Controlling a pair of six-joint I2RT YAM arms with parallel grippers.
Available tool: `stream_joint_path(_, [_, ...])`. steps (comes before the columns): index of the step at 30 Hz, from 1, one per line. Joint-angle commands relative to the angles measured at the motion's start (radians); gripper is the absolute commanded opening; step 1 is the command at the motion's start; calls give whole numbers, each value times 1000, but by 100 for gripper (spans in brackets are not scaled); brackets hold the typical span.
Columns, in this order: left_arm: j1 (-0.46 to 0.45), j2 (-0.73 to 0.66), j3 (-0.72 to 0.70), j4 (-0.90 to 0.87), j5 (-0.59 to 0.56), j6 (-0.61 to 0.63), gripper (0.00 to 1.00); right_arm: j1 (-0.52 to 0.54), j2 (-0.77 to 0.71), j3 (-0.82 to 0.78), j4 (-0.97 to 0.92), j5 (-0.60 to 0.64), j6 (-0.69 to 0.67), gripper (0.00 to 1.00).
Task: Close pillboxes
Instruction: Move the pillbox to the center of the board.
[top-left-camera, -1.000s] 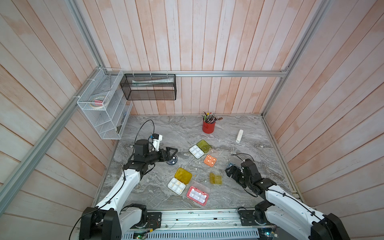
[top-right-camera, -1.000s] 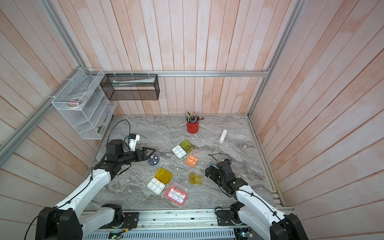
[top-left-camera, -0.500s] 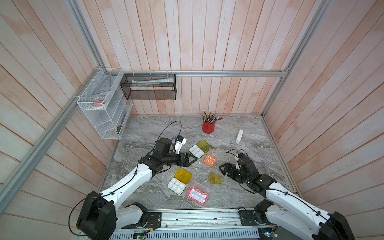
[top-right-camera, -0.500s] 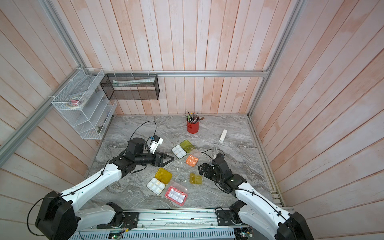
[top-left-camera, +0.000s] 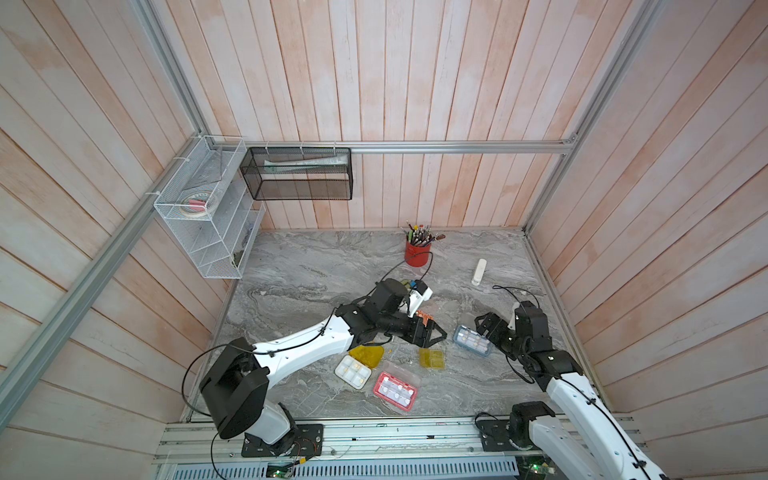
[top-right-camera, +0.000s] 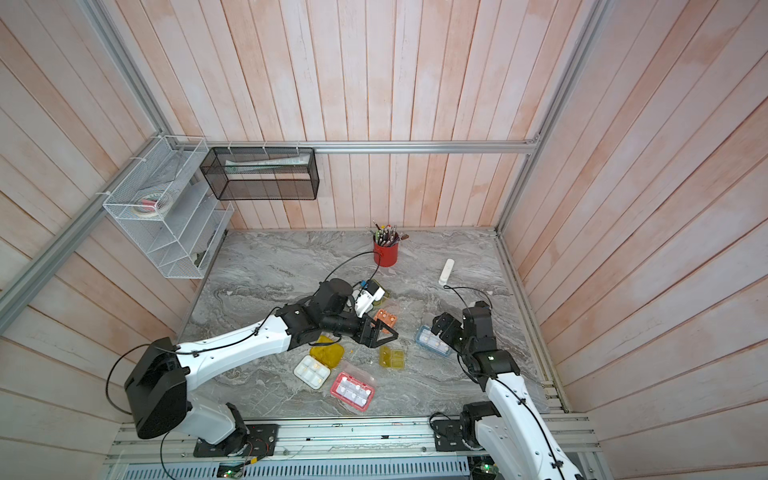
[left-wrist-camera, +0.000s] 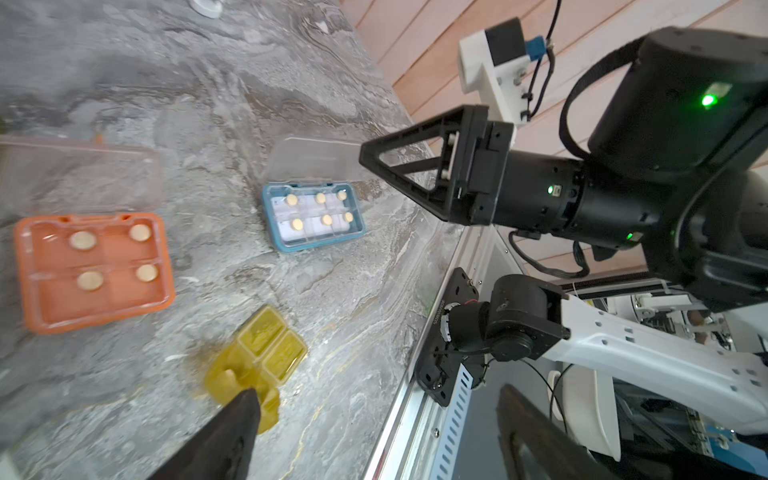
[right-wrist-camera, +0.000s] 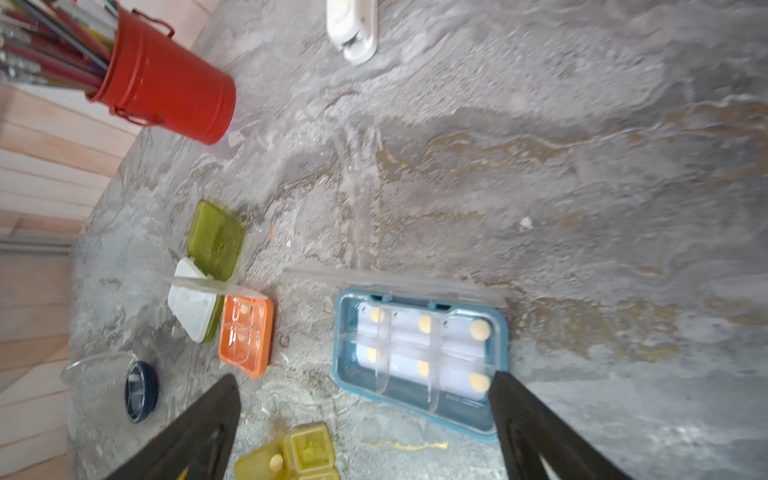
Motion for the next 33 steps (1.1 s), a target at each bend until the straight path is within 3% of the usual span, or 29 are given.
stream_joint_path(1, [-37,67,84,18,-32,-2,92,-98,-12,23,-21,-69,-64,96])
stream_joint_path(7, [-114,207,176,31,-41,-7,92,-198,-5,21,-12,-138,-97,96])
stream_joint_path(8, [-116,225,183,38,-39,-11,100,-206,-3,17,-6,-150,-97,96])
stream_joint_path(10, [-120,259,195,57,-38,-20,100,-221,2,6,14,-188,-97,96])
stream_joint_path(24, [-120,310,170,146,-44,-58,100,-232,121,21,132,-259,-127,96])
stream_joint_path(33, [-120,358,173,186,9,-76,100,-232,205,71,177,-327,-157,95])
